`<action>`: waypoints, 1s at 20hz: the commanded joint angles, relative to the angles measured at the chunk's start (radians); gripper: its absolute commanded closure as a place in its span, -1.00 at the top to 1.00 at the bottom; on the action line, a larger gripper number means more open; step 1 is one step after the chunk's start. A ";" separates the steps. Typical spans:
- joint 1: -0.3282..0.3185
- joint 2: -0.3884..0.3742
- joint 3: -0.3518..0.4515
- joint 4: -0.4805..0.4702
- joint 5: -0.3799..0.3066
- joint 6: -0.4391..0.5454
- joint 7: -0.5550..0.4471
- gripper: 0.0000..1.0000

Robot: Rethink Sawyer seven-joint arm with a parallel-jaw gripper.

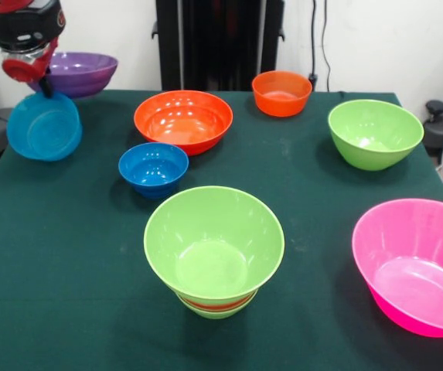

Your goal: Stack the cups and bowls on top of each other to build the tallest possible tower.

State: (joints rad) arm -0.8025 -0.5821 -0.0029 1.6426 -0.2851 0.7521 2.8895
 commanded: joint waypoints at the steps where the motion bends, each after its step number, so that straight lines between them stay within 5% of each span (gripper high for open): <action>1: 0.014 -0.008 0.127 0.016 0.009 0.104 -0.204 -1.00; 20: -0.004 -0.077 0.151 -0.019 0.035 0.220 -0.210 -1.00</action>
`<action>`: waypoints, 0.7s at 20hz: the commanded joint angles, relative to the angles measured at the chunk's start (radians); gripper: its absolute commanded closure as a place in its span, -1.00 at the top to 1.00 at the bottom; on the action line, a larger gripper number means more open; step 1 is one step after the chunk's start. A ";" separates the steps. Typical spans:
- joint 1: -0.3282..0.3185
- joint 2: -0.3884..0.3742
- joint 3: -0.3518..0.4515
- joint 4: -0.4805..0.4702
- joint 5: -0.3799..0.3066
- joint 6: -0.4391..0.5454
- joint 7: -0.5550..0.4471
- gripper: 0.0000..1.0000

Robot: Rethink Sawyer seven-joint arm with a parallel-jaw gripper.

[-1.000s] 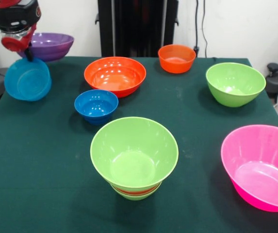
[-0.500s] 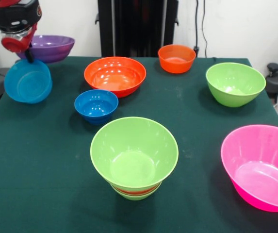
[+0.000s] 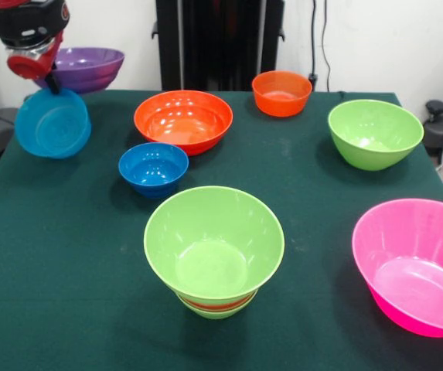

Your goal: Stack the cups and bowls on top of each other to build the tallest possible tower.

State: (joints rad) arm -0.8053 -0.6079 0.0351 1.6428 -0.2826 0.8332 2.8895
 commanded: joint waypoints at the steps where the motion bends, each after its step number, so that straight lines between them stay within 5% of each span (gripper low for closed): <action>1: -0.009 -0.050 0.118 -0.022 0.031 0.138 -0.218 -1.00; 14: -0.081 -0.092 0.194 -0.020 -0.005 0.198 -0.303 -1.00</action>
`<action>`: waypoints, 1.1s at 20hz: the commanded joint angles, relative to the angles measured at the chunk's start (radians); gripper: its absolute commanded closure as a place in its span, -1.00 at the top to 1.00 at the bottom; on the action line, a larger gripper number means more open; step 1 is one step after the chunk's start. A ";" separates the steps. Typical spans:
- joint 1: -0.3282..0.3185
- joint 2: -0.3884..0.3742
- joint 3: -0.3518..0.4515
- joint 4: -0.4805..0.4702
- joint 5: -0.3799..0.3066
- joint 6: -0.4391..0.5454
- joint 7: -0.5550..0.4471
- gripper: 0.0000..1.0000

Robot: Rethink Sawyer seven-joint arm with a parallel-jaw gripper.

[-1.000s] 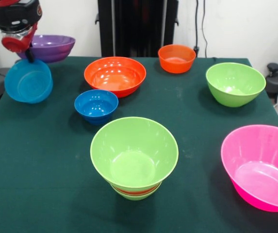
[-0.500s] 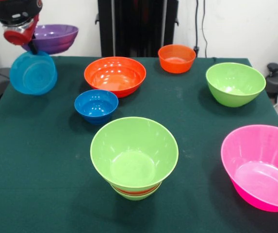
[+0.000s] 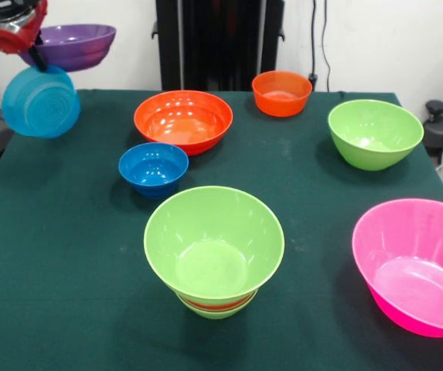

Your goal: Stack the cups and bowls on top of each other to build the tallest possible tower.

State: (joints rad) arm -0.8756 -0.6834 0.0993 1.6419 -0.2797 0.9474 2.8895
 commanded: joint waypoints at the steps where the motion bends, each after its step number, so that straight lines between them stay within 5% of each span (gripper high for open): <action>1: -0.022 -0.021 0.140 -0.027 -0.012 0.096 -0.327 -1.00; 8: -0.044 -0.011 0.172 -0.052 0.010 0.114 -0.284 -1.00; 17: 0.011 0.049 0.156 -0.169 0.045 0.100 -0.105 -1.00; 22: 0.021 0.062 0.142 -0.192 0.058 0.112 -0.087 -1.00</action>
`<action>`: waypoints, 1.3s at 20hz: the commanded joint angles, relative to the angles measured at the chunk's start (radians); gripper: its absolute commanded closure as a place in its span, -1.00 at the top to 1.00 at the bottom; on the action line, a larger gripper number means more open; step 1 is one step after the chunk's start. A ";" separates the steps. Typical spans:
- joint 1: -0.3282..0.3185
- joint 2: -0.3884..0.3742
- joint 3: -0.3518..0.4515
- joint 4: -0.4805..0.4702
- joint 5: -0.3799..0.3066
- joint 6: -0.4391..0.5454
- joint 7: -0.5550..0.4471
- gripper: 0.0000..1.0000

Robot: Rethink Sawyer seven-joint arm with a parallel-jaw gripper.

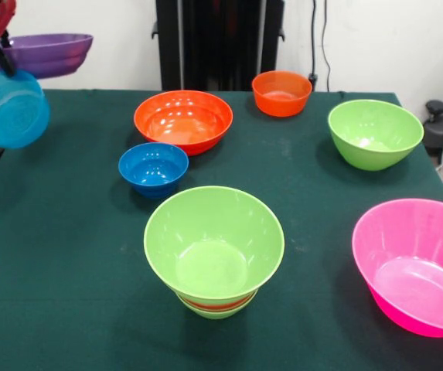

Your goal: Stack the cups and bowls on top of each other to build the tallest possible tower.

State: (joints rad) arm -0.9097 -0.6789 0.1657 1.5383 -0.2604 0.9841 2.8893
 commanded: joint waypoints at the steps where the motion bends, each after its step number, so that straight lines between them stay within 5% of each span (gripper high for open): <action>1: 0.053 0.062 0.081 -0.096 0.055 0.092 -0.088 -1.00; 5: 0.070 0.083 0.060 -0.134 0.136 0.124 0.029 -1.00; 11: 0.130 0.123 -0.021 -0.135 0.303 -0.043 0.303 -1.00; 18: 0.202 0.157 -0.077 -0.150 0.529 -0.085 0.452 -1.00; 26: 0.316 0.248 -0.205 -0.261 0.609 -0.128 0.573 -1.00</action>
State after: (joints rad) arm -0.6654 -0.5106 0.0016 1.3654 0.2799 0.9197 3.1488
